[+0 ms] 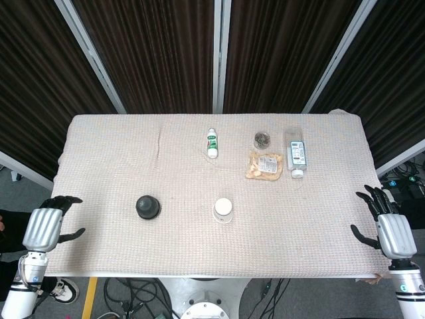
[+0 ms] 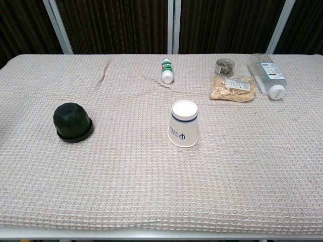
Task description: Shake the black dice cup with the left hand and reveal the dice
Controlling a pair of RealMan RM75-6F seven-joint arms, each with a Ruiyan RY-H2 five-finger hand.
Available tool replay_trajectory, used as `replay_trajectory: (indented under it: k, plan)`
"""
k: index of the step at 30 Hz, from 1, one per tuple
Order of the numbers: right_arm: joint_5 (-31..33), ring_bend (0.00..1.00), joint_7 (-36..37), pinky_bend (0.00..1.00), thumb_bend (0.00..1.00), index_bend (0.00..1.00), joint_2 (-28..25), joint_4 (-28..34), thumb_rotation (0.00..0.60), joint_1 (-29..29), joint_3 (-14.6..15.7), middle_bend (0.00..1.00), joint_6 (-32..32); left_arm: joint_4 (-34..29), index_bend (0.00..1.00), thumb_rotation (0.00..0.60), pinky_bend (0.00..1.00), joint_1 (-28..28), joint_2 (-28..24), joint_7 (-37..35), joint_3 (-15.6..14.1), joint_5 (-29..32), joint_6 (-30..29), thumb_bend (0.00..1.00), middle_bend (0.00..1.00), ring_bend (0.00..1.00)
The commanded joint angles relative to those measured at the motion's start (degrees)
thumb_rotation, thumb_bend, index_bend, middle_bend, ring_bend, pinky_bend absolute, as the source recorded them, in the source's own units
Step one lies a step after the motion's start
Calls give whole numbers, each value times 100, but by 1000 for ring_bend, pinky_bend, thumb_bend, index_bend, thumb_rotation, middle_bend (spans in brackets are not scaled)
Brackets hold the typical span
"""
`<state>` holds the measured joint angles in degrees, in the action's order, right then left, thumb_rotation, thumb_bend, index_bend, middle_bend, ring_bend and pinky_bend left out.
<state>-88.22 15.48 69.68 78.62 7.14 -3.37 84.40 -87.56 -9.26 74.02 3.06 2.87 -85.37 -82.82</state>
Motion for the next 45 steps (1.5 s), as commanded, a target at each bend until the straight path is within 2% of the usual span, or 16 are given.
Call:
replay_trajectory:
  k: [1,11,25,31,36,40,45]
  plan:
    - [-33,0,-60,223,195,151,-9,31,600,-20,-3,46,72,17,316,600,299,8,11,-5,12,-7,-27,59,322,253]
    - [-108,0,-144,149,187,115,4,42,600,-61,-7,27,223,174,278,600,285,31,115,-143,46,-128,-216,50,217,168]
    - [-91,0,-150,148,189,115,0,107,600,-40,-21,22,182,33,266,600,266,-26,50,-95,-8,-94,-9,19,215,167]
    - [-120,0,-164,148,190,114,-7,135,600,-60,8,21,203,-126,209,600,265,-120,43,57,-60,190,443,1,215,167]
    - [-185,0,-138,147,190,111,-72,123,600,-129,20,20,362,-29,178,600,261,-192,295,-3,-42,253,577,0,215,167]
    - [-144,0,-103,147,190,97,-84,127,600,-155,-15,17,409,144,164,600,261,-284,594,-379,-32,289,770,0,215,166]
    - [-205,0,-153,146,191,89,-68,124,600,-127,31,15,347,598,162,600,263,-524,1095,-366,-19,271,1089,0,218,167]
